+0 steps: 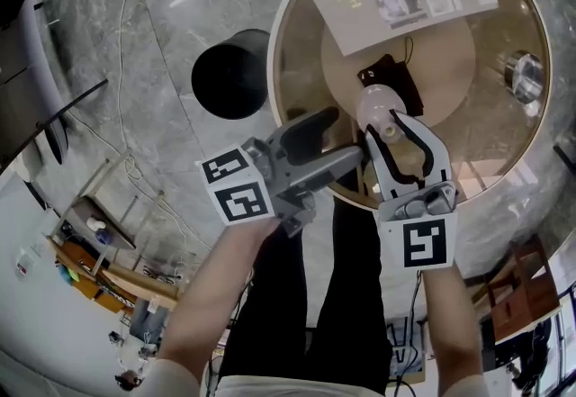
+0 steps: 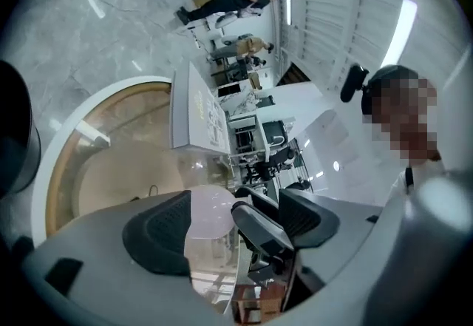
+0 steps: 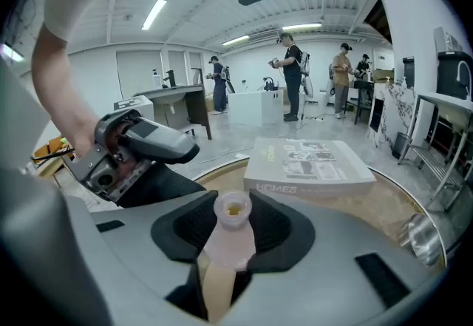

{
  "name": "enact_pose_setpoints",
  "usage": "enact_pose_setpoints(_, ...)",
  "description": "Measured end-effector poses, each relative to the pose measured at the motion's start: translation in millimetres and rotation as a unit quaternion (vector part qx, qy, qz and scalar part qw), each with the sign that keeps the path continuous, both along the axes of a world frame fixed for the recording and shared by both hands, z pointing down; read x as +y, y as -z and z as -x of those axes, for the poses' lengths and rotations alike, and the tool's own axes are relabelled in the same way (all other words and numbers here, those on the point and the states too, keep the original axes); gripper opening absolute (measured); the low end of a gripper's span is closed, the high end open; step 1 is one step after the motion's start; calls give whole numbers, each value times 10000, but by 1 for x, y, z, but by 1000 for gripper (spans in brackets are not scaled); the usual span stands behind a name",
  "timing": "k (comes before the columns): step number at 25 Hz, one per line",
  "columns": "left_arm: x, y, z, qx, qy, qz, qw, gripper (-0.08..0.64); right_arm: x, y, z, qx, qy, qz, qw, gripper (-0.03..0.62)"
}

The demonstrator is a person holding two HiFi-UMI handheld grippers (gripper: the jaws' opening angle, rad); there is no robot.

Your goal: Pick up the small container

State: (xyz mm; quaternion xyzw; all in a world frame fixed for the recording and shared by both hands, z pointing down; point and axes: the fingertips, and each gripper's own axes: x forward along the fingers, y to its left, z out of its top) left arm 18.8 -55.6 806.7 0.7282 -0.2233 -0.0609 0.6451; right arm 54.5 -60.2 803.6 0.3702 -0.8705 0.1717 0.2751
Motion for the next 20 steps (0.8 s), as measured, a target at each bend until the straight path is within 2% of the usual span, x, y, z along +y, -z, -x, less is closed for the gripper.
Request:
enact_pose_setpoints(4,-7,-5,-6,500,352,422,9972,377,0,9,-5,-43,-5,79,10000,146)
enact_pose_setpoints(9,-10,-10,-16,1071,677,885,9880,398,-1,24,-8,-94,23,88,9999,146)
enact_pose_setpoints(12,-13,-10,-25,1584,910,1121,9768,403,0,32,-8,-145,37,115,9998,146)
enact_pose_setpoints(16,-16,-10,-39,2248,1200,1422,9565,425,7,34,-7,-78,248,203,9995,146)
enact_pose_setpoints(20,-18,-10,-51,2594,1129,1358,9495,430,9,33,-7,-152,178,244,9994,146)
